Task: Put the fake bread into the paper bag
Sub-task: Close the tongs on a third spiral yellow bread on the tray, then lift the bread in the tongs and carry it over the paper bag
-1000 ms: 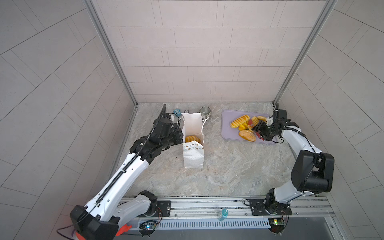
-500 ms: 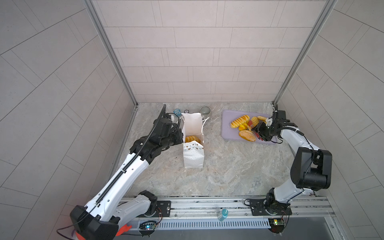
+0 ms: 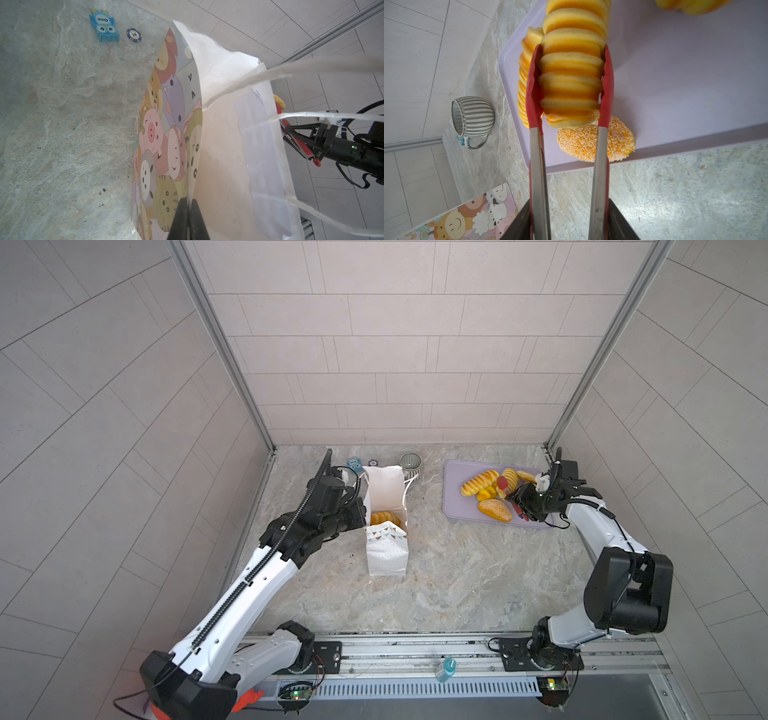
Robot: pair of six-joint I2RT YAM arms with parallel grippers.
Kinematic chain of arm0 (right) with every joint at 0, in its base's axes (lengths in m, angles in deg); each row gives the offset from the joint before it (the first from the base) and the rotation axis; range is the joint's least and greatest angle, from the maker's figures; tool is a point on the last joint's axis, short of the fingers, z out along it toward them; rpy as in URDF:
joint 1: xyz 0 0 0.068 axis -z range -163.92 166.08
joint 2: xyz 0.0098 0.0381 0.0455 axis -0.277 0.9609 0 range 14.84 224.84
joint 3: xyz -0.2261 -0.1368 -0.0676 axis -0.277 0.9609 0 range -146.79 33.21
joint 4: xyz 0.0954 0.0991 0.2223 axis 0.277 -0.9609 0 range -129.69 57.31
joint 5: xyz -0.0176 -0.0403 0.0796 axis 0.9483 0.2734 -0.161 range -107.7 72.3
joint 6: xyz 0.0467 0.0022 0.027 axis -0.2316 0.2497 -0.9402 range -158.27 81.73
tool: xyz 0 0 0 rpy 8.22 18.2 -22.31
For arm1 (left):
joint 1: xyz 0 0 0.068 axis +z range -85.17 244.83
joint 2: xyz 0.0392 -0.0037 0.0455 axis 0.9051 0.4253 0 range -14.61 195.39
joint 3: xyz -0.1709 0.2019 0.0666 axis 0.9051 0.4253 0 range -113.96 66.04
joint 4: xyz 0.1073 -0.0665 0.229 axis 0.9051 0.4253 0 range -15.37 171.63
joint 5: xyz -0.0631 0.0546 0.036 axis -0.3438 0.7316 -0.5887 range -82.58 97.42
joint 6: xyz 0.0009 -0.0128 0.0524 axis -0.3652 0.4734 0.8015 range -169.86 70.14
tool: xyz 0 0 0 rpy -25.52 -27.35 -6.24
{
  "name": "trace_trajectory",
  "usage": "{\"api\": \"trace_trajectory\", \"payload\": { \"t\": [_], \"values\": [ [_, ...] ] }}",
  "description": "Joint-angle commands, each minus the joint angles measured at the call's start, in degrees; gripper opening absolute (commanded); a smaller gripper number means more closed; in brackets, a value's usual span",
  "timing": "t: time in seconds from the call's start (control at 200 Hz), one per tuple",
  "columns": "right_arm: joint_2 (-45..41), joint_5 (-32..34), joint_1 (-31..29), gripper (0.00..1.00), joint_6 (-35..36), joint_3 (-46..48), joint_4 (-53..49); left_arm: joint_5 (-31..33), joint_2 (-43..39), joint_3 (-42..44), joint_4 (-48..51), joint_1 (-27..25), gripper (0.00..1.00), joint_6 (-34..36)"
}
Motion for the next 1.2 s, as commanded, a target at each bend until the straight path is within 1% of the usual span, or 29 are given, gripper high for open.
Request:
{"api": "trace_trajectory", "payload": {
  "t": [0.0,0.19,0.746,0.966,1.076,1.196],
  "values": [
    [-3.25,-1.22,0.23,0.50,-0.43,-0.22,-0.37,0.78,0.04,-0.06,3.41,0.29,0.05,0.81],
    [-5.98,-1.67,0.23,0.49,-0.24,-1.01,-1.92,0.86,-0.01,-0.17,3.56,0.29,0.05,0.99],
    [-13.58,-1.38,0.15,0.48,3.45,-2.32,-6.58,0.98,-0.02,-0.70,4.03,0.29,0.05,0.91],
    [-14.98,-1.41,-0.12,0.47,4.59,-3.47,-8.78,1.11,0.18,-0.96,4.12,0.29,0.05,0.82],
    [-15.55,-2.36,-0.86,0.46,4.48,-3.89,-9.08,1.31,0.04,-0.96,4.18,0.29,0.05,0.81],
    [-16.68,-2.31,-3.00,0.45,4.43,-5.53,-9.98,1.46,0.20,-0.97,4.47,0.29,0.05,0.81]
  ]
}}
